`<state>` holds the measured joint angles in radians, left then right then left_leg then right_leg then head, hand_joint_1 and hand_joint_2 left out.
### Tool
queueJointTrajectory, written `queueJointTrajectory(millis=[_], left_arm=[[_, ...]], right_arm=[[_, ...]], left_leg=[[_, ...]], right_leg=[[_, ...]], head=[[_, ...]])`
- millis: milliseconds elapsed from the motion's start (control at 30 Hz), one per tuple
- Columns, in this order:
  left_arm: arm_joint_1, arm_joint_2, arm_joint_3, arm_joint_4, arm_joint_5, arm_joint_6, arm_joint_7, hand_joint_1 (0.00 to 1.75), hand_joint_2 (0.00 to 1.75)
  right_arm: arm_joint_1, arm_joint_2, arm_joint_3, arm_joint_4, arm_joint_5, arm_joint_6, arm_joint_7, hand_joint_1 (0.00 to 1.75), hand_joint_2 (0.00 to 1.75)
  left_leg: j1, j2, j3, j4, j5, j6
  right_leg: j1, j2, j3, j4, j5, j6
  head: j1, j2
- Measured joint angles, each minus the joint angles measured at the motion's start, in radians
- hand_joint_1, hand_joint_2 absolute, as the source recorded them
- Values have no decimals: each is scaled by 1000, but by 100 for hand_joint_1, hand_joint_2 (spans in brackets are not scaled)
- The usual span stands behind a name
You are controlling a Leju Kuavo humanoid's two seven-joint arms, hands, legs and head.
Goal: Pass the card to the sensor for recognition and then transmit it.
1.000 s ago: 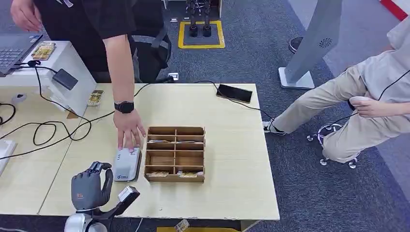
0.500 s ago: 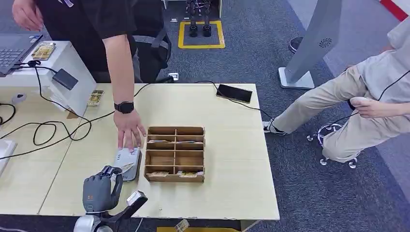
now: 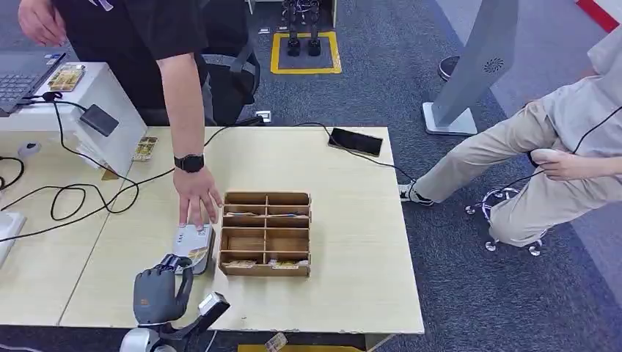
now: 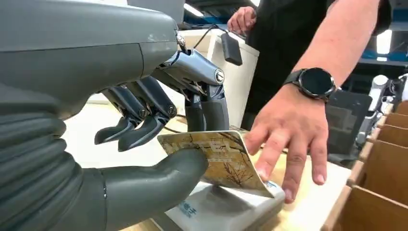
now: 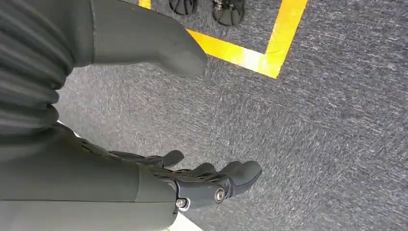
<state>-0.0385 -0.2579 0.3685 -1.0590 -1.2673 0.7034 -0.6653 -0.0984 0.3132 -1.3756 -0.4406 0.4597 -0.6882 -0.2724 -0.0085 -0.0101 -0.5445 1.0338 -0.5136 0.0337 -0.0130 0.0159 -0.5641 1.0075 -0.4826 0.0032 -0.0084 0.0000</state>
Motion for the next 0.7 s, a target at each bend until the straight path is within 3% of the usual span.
queueJointTrajectory(millis=[367, 567, 633, 700], left_arm=[[3, 5, -53, 19, -16, 1, 70, 175, 175], [4, 6, -70, 21, -14, 2, 79, 175, 175], [4, 6, -73, 21, 20, 2, 69, 175, 175], [4, 5, -74, 22, 144, 2, 16, 175, 175]], right_arm=[[1, 0, 15, -4, -18, 0, 0, 0, 175], [1, 0, 19, -5, -19, 0, 0, 0, 175], [2, 0, 20, -6, -23, 0, 0, 0, 175], [2, 0, 21, -6, -31, -2, 0, 0, 175]], left_leg=[[0, 0, 0, 0, 0, 0], [0, 0, 0, 0, 0, 0], [0, 0, 0, 0, 0, 0], [0, 0, 1, 0, 0, 0]], right_leg=[[0, 0, 0, 0, 0, 0], [0, 0, 0, 0, 0, 0], [0, 0, 0, 0, 0, 0], [0, 0, 0, 0, 0, 0]], head=[[0, 0], [0, 0], [0, 0], [0, 0]])
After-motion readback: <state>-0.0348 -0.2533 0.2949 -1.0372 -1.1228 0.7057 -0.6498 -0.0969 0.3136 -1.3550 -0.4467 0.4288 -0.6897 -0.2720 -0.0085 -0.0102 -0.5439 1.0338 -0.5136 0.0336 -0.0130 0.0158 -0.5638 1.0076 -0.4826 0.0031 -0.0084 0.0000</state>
